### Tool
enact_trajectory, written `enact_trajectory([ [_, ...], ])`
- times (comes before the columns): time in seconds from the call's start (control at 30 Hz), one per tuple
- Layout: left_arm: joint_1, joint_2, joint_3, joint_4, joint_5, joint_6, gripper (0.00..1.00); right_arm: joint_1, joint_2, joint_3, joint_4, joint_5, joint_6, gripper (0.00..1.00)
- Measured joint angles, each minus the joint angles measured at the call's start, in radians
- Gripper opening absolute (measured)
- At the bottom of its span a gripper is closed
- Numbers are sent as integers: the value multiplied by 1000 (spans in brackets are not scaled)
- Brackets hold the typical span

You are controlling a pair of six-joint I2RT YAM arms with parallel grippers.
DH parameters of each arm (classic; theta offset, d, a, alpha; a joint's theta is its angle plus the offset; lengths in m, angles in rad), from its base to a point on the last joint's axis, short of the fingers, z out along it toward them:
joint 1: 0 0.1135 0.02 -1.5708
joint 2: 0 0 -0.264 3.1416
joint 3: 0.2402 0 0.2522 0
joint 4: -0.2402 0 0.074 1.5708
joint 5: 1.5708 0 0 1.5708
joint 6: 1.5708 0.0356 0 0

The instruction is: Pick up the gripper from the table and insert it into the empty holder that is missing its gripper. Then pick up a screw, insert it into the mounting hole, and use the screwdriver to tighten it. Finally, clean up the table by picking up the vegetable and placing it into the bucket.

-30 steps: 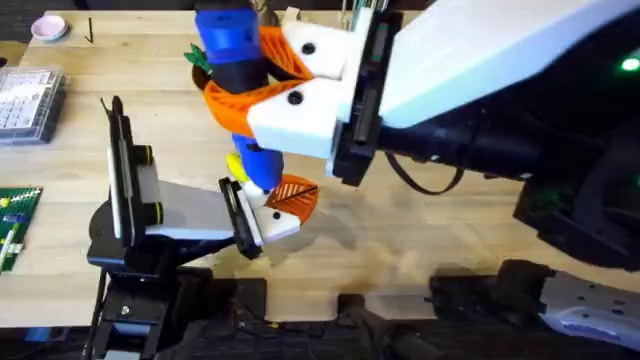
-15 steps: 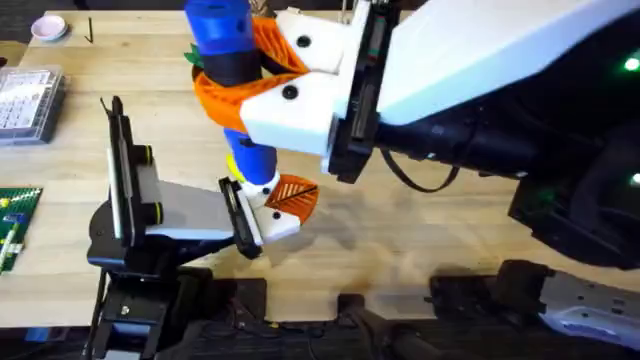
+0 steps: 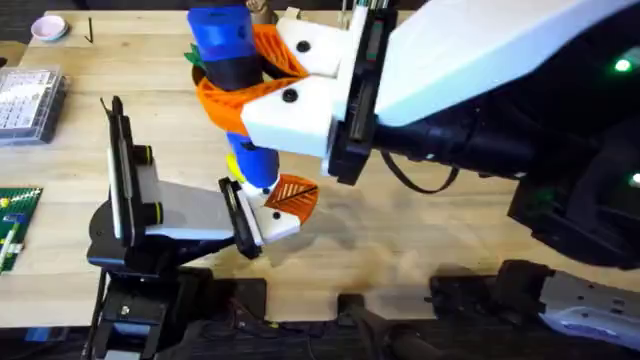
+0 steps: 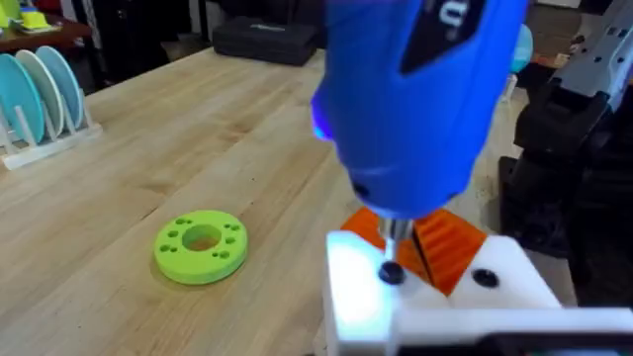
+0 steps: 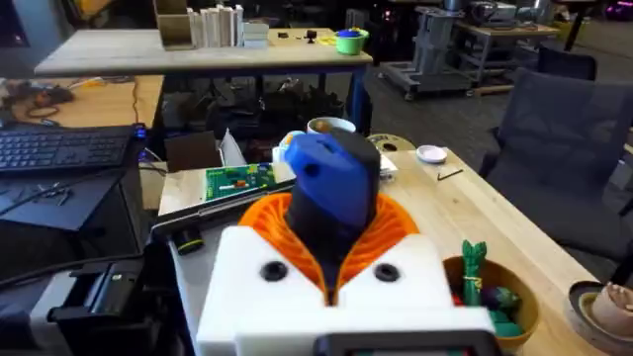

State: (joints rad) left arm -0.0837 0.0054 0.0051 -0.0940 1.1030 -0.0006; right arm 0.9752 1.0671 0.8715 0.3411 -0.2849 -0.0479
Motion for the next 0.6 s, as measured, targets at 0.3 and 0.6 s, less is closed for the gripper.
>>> enact_trajectory([
  [0.3,0,0,0,0,0,0,13,0,0,0,-5,0,3,19],
  [0.6,0,0,0,-2,0,0,13,0,21,0,-4,0,8,19],
])
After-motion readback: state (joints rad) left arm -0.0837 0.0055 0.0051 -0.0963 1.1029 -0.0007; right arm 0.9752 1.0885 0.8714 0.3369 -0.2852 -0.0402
